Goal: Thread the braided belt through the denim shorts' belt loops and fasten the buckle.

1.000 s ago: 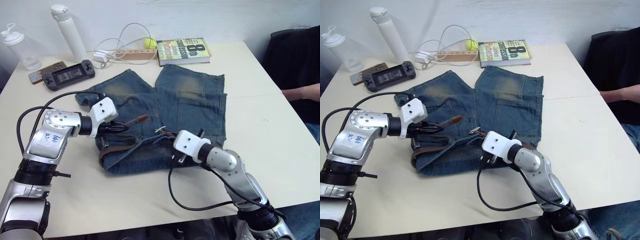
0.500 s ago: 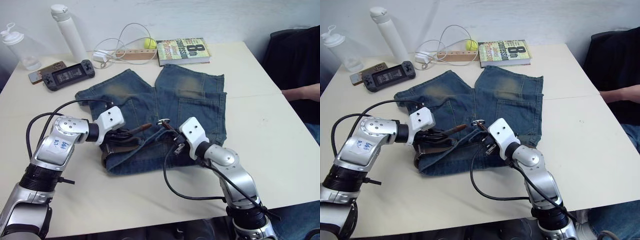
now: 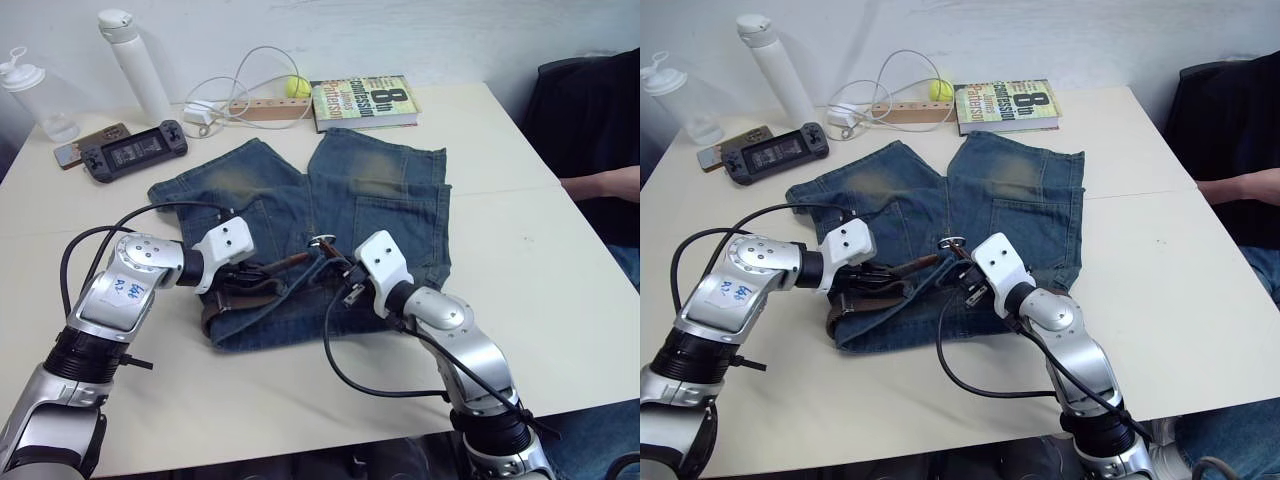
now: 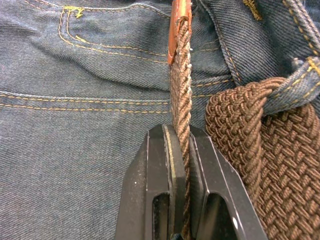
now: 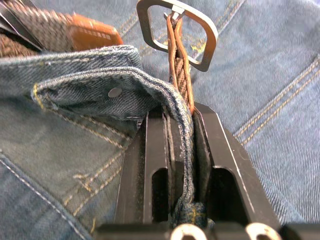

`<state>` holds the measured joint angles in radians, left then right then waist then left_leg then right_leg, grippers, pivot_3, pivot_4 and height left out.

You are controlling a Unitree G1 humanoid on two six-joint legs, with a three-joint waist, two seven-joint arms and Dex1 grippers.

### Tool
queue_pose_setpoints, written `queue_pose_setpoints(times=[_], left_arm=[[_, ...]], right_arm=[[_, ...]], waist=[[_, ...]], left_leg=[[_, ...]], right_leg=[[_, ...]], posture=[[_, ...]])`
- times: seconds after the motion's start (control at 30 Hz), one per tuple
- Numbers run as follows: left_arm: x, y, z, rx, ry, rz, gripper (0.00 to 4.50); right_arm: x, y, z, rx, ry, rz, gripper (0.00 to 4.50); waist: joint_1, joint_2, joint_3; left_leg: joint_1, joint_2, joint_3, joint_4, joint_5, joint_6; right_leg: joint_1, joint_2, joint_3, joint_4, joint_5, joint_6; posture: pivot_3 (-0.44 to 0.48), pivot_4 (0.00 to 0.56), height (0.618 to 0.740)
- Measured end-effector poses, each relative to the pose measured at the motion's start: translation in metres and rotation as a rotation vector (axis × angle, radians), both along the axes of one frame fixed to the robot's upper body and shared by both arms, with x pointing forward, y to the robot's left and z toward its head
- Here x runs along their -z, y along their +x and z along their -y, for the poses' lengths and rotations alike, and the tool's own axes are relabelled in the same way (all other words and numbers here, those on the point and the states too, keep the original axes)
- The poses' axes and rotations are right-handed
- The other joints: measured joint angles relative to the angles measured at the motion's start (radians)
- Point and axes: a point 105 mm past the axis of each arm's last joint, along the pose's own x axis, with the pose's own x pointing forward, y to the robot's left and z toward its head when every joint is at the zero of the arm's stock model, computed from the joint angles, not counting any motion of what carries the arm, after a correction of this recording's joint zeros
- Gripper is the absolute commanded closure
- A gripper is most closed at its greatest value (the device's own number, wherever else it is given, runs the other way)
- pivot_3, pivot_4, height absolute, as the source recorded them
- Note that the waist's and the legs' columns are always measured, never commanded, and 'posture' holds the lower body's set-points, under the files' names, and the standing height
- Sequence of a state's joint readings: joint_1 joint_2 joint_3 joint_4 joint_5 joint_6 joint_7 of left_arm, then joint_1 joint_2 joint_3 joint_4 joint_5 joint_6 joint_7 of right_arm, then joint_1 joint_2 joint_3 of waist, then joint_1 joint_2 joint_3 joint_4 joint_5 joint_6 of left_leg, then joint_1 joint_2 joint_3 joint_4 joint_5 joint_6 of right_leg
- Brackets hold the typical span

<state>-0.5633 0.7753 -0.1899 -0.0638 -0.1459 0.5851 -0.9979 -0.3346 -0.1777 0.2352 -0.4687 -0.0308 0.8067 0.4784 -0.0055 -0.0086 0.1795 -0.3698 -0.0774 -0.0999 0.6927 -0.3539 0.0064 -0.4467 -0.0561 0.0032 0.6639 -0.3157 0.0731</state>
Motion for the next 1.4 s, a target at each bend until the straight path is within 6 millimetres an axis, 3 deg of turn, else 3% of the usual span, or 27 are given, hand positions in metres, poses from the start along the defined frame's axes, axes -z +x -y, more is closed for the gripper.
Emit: queue_pose_setpoints(times=[0.5,1.03,1.4], left_arm=[[-0.003,0.014,0.012,-0.060,-0.072,0.022,4.50],[-0.009,0.009,0.032,-0.052,-0.112,0.032,4.50],[-0.009,0.009,0.032,-0.070,-0.123,0.016,4.50]], right_arm=[[0.005,-0.005,-0.003,-0.035,0.001,-0.027,4.49],[0.007,-0.002,0.001,0.003,-0.002,-0.046,4.49],[0.008,-0.004,-0.001,-0.020,0.005,-0.061,4.49]], waist=[[-0.001,0.000,0.000],[0.001,0.000,0.000],[0.000,0.000,0.000]], left_leg=[[0.000,0.000,0.000,0.000,0.000,0.000],[0.000,0.000,0.000,0.000,0.000,0.000],[0.000,0.000,0.000,0.000,0.000,0.000]], right_leg=[[0.000,0.000,0.000,0.000,0.000,0.000],[0.000,0.000,0.000,0.000,0.000,0.000],[0.000,0.000,0.000,0.000,0.000,0.000]], posture=[[0.000,0.150,0.734],[0.000,0.150,0.734],[0.000,0.150,0.734]])
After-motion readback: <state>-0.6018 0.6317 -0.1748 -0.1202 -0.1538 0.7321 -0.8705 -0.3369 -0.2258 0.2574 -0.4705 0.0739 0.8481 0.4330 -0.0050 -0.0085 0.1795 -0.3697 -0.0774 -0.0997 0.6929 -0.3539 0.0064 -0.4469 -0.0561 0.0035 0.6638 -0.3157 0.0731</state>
